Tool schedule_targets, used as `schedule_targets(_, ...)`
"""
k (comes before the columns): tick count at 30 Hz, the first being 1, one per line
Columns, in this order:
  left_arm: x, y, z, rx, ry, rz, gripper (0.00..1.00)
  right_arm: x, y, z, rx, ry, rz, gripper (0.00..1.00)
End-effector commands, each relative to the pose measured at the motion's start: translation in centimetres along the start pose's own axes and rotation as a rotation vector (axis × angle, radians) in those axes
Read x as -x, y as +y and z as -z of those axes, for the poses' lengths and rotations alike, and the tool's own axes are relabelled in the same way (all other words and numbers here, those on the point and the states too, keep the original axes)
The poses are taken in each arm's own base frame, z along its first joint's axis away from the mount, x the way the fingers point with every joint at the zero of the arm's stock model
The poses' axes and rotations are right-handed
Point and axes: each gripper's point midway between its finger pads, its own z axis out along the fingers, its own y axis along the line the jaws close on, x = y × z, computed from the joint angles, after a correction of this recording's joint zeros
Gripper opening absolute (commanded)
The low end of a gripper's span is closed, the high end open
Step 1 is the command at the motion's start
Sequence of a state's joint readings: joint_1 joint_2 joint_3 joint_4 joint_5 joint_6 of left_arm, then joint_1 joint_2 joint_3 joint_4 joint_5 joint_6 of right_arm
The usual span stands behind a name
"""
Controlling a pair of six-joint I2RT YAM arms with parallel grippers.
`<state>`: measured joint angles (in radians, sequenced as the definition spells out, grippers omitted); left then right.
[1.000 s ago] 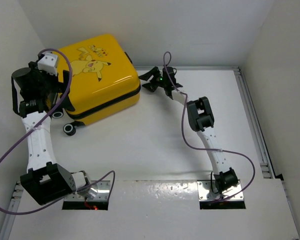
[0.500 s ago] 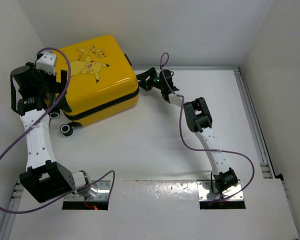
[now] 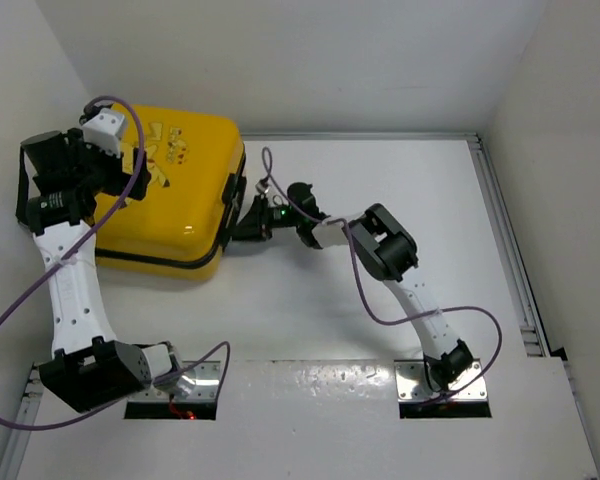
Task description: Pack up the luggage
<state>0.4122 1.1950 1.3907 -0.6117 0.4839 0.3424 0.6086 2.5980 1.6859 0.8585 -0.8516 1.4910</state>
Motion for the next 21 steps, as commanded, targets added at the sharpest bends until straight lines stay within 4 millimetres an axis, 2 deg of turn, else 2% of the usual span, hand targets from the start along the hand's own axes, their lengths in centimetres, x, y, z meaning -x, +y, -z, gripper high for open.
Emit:
schedule_targets(1,2.4,-5.3,1.7,-0.182,-0.033,-0.06,1.0,-7.4,13.1,3.0,0.266,0.227,0.416,0.34)
schedule_targets(2,2.8,-6.3,1.7,-0.211,-0.038,-0.07,1.0,-8.4,9.9,3.4,0.181,0.194,0.412,0.36)
schedule_targets(3,2.8,-7.1,1.6,-0.227,-0.029,-0.078,1.0,-8.2,9.3,4.2,0.137,0.169,0.405,0.38)
schedule_targets(4,3.4,-9.1,1.9,-0.273,-0.042,-0.117,1.0,-8.2,9.6,6.7,0.086,0.124,0.415,0.4)
schedule_targets(5,3.3,-9.8,2.1,-0.269,-0.039,-0.143,1.0,-5.9,7.3,7.8,-0.031,0.026,0.471,0.45)
schedule_targets(6,2.9,-10.9,2.3,-0.29,-0.028,-0.153,1.0,-5.6,5.9,9.1,-0.116,0.005,0.423,0.47)
schedule_targets(7,2.4,-11.9,2.4,-0.311,-0.012,-0.172,1.0,-3.6,5.8,11.6,-0.214,-0.091,0.412,0.51)
schedule_targets(8,1.0,-14.0,2.2,-0.358,0.016,-0.193,1.0,-1.7,4.3,13.8,-0.301,-0.161,0.447,0.55)
schedule_targets(9,0.4,-15.1,2.9,-0.377,0.018,-0.217,1.0,-0.6,3.8,16.0,-0.36,-0.199,0.42,0.56)
schedule_targets(10,-1.2,-17.3,2.9,-0.433,0.048,-0.232,1.0,0.2,3.5,17.5,-0.411,-0.245,0.436,0.58)
schedule_targets(11,-2.0,-17.8,3.1,-0.42,0.07,-0.24,1.0,2.0,3.0,19.7,-0.464,-0.303,0.447,0.61)
schedule_targets(12,-2.6,-18.6,3.2,-0.427,0.086,-0.238,1.0,2.9,2.0,21.6,-0.574,-0.36,0.421,0.64)
schedule_targets(13,-3.5,-19.4,3.1,-0.434,0.113,-0.232,1.0,3.3,1.9,22.5,-0.608,-0.377,0.428,0.67)
schedule_targets(14,-4.9,-20.9,3.1,-0.445,0.162,-0.22,1.0,4.5,2.6,24.3,-0.641,-0.412,0.475,0.72)
schedule_targets(15,-5.6,-21.7,3.0,-0.449,0.189,-0.215,1.0,4.3,1.3,25.5,-0.727,-0.421,0.434,0.74)
schedule_targets(16,-6.5,-23.6,2.7,-0.48,0.237,-0.209,0.96,4.5,1.4,26.1,-0.741,-0.425,0.435,0.76)
schedule_targets(17,-7.3,-23.6,1.9,-0.424,0.268,-0.215,0.92,4.7,1.0,27.3,-0.767,-0.427,0.411,0.87)
schedule_targets(18,-7.7,-23.8,1.4,-0.391,0.28,-0.21,0.89,4.4,0.8,27.6,-0.777,-0.411,0.396,0.92)
schedule_targets(20,-8.0,-23.9,0.5,-0.349,0.29,-0.181,0.66,4.4,-0.3,28.8,-0.836,-0.422,0.344,0.96)
schedule_targets(21,-8.6,-23.4,0.1,-0.306,0.302,-0.181,0.56,4.8,-0.1,29.0,-0.849,-0.421,0.346,0.96)
